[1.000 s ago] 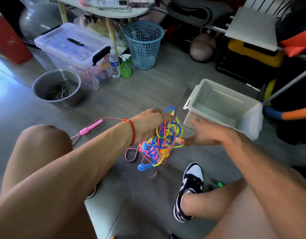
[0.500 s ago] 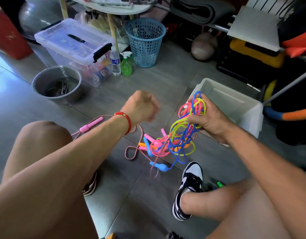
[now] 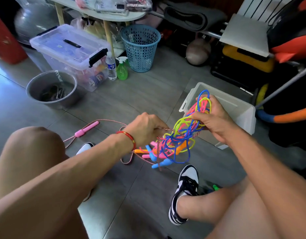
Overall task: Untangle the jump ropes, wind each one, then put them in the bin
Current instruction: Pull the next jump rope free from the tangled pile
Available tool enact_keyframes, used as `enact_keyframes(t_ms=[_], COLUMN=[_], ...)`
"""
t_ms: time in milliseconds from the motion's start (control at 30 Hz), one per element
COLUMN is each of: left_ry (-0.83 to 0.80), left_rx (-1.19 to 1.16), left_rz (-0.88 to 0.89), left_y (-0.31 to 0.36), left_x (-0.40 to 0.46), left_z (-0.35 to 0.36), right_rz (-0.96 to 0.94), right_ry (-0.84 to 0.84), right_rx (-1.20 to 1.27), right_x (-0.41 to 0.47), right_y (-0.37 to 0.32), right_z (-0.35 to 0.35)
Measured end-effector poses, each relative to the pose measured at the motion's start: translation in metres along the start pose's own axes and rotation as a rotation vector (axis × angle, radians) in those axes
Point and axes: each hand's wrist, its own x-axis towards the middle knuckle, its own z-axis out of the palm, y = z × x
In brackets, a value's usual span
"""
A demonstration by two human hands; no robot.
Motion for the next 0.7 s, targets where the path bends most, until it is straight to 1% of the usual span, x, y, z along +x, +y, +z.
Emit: enact_keyframes(t_ms=[67, 100, 133, 200, 233, 267, 300, 333, 367, 400, 433, 467, 500, 533, 567, 633, 700], left_ry=[0.065, 0.104, 0.127, 0.124, 0.122, 0.127, 0.138, 0.148, 0.155, 0.161, 0.16, 0.157, 0.153, 0.147, 0.146, 0.2, 0.352], left_rx=[0.074, 0.041, -0.051, -0.363, -0.508, -0.587, -0.6, -0.577, -0.552, -0.551, -0.572, -0.59, -0.598, -0.6, -0.616, -0.741, -0.934], left_rz=[0.009, -0.001, -0.026, -0.084, -0.099, -0.099, -0.091, -0.088, -0.094, -0.11, -0.127, -0.134, -0.127, -0.104, -0.073, -0.011, 0.012], left_y=[-0.006, -0.005, -0.002, 0.003, 0.006, 0.008, 0.01, 0.012, 0.012, 0.013, 0.014, 0.015, 0.017, 0.02, 0.023, 0.028, 0.03], left_x=[-0.001, -0.002, -0.003, -0.007, -0.01, -0.012, -0.012, -0.013, -0.012, -0.011, -0.009, -0.009, -0.009, -0.009, -0.01, -0.011, -0.013], left_z=[-0.021, -0.032, -0.042, -0.057, -0.062, -0.064, -0.064, -0.062, -0.061, -0.06, -0.06, -0.06, -0.061, -0.061, -0.062, -0.07, -0.085], right_rz=[0.092, 0.163, 0.247, 0.407, 0.461, 0.483, 0.47, 0.394, 0.246, 0.076, -0.075, -0.179, -0.237, -0.27, -0.299, -0.311, -0.286], right_ry=[0.086, 0.094, 0.07, 0.036, 0.061, 0.099, 0.145, 0.196, 0.214, 0.155, 0.015, -0.172, -0.338, -0.446, -0.492, -0.493, -0.474], right_rx=[-0.019, -0.013, -0.016, -0.04, -0.086, -0.217, -0.463, -0.726, -0.884, -0.868, -0.721, -0.526, -0.394, -0.35, -0.362, -0.418, -0.572], right_x=[0.006, 0.009, 0.012, 0.018, 0.02, 0.021, 0.022, 0.022, 0.021, 0.019, 0.015, 0.008, 0.002, -0.004, -0.004, 0.002, 0.013], right_y=[0.006, 0.009, 0.011, 0.016, 0.018, 0.018, 0.017, 0.014, 0.012, 0.007, 0.001, -0.006, -0.01, -0.013, -0.01, 0.0, 0.014], right_z=[-0.002, -0.003, -0.003, -0.006, -0.006, -0.006, -0.007, -0.006, -0.004, 0.001, 0.008, 0.018, 0.03, 0.043, 0.054, 0.066, 0.063])
